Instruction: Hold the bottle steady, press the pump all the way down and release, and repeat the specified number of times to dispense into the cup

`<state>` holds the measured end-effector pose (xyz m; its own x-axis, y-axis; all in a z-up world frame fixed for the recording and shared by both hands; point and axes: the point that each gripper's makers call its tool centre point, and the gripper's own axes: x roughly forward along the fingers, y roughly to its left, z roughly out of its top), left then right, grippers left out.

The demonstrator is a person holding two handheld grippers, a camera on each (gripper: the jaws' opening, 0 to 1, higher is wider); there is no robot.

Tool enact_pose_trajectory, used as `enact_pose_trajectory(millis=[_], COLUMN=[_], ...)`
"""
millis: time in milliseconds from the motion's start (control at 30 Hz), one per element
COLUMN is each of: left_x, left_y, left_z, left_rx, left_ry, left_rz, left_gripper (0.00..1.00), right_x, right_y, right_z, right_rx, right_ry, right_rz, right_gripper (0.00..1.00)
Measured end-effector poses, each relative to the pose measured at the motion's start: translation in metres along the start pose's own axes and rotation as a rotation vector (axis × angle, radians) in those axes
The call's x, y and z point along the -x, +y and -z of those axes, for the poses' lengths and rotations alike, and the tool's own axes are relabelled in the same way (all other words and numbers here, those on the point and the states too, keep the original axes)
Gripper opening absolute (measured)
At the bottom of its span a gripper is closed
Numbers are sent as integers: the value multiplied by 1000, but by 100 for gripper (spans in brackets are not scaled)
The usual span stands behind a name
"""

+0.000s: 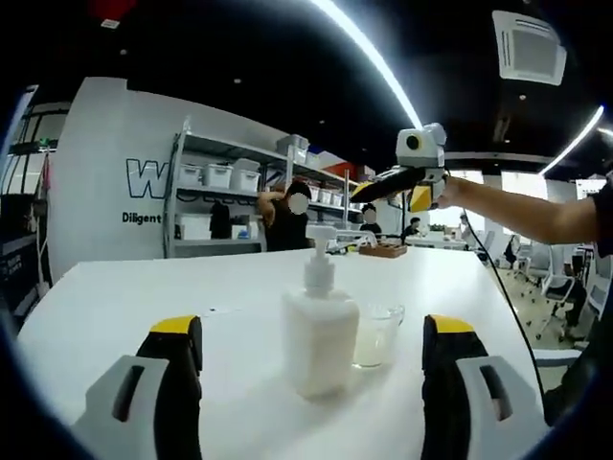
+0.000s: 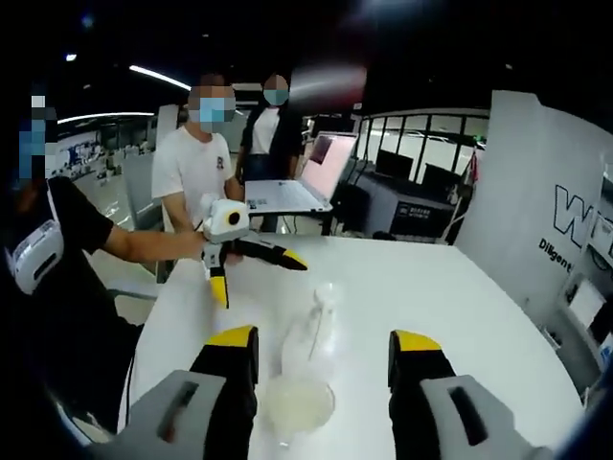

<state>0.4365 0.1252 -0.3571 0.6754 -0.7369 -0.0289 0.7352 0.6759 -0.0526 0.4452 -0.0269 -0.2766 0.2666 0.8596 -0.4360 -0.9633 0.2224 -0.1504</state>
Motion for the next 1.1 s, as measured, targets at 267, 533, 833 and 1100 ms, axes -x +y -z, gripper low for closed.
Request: enact_pose_trajectory(millis=[267, 533, 833, 1100], left_x=[9, 17, 32, 46], left_y=[11, 6, 7, 6], left_z=[-10, -11, -21, -23], left_rx=[-21, -16, 2, -15], left_ry=[-4, 9, -2, 3], left_rz=[-6, 26, 40, 50], left_gripper=[95, 99, 99, 99], right_x=[13, 29, 46, 60], right_y=[4, 12, 17, 26], right_z=[8, 20, 36, 50], right_rx=[-12, -24, -63, -86], right_ry=[-60, -137, -181, -213], right_rz=[47, 92, 143, 163], right_gripper=[62, 74, 87, 92])
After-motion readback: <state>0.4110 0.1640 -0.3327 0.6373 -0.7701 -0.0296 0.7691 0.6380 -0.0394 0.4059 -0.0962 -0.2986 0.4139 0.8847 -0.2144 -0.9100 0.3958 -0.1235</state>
